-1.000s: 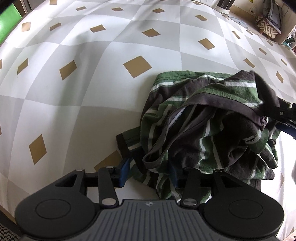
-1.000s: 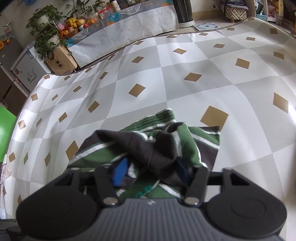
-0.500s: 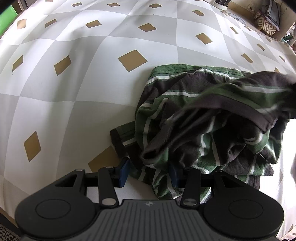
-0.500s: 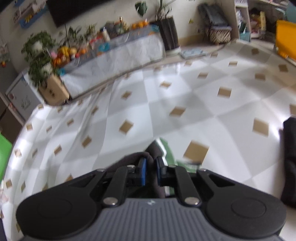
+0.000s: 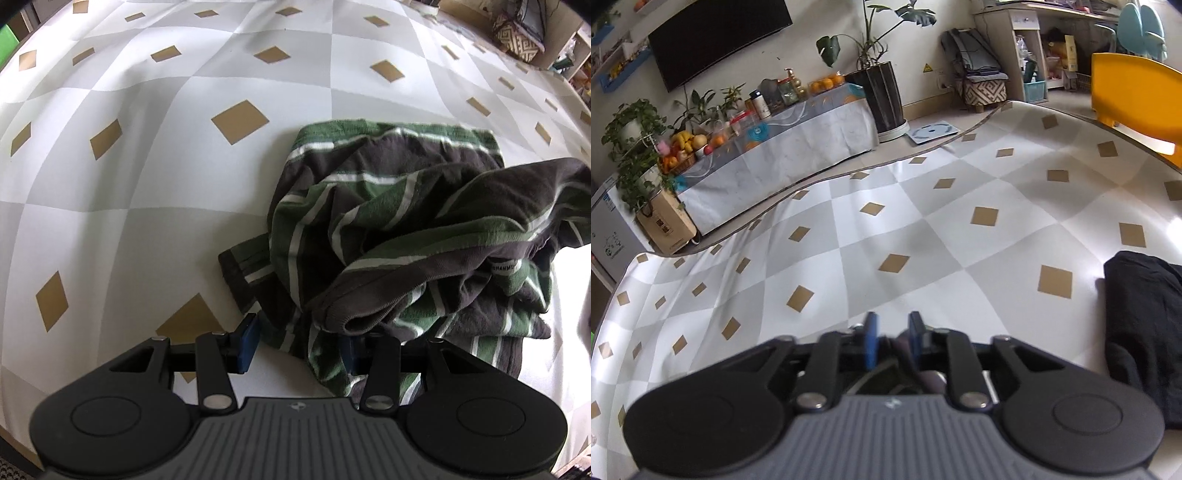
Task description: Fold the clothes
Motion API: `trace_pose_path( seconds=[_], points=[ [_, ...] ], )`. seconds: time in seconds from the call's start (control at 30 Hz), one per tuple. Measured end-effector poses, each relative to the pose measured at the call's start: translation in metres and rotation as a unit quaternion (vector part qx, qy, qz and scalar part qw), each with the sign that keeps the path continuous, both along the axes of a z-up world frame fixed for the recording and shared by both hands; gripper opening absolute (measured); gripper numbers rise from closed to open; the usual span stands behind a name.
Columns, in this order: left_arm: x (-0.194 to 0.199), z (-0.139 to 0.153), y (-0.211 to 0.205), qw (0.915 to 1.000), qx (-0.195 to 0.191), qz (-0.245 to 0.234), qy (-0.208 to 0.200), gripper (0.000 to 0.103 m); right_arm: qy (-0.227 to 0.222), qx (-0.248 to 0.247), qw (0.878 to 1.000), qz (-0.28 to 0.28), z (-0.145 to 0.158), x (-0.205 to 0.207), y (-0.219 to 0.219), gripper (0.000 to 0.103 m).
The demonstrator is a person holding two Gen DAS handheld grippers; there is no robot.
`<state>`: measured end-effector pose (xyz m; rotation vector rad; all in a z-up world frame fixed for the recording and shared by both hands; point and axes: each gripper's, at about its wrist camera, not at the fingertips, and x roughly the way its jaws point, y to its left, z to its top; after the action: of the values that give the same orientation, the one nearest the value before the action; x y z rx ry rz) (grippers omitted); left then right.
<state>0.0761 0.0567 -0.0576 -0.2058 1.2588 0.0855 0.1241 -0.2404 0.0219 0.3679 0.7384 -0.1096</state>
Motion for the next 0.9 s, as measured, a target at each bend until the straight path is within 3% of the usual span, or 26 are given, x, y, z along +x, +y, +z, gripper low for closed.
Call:
trace_pose_path(
  seconds=[0.1, 0.37, 0.6, 0.77, 0.9],
  points=[
    [0.001, 0.004, 0.002, 0.9999, 0.002, 0.003, -0.013, 0.042, -0.008, 0.001, 1.000, 0.008, 0.005, -0.007, -0.002, 0.040],
    [0.006, 0.005, 0.004, 0.9997, 0.000, 0.017, -0.018, 0.041, 0.039, 0.062, 0.991, 0.108, -0.011, -0.012, 0.012, 0.048],
    [0.006, 0.003, -0.001, 0.9998, 0.006, 0.008, -0.015, 0.041, 0.106, 0.133, 0.978, 0.121, -0.039, -0.007, 0.025, 0.057],
    [0.005, 0.003, 0.000, 0.9999, 0.005, 0.006, -0.014, 0.041, 0.125, 0.149, 0.972, 0.130, -0.050, -0.004, 0.037, 0.063],
    [0.005, 0.001, -0.001, 0.9999, 0.006, 0.001, -0.012, 0.041, 0.128, 0.198, 0.962, 0.136, -0.057, -0.002, 0.042, 0.066]
  ],
)
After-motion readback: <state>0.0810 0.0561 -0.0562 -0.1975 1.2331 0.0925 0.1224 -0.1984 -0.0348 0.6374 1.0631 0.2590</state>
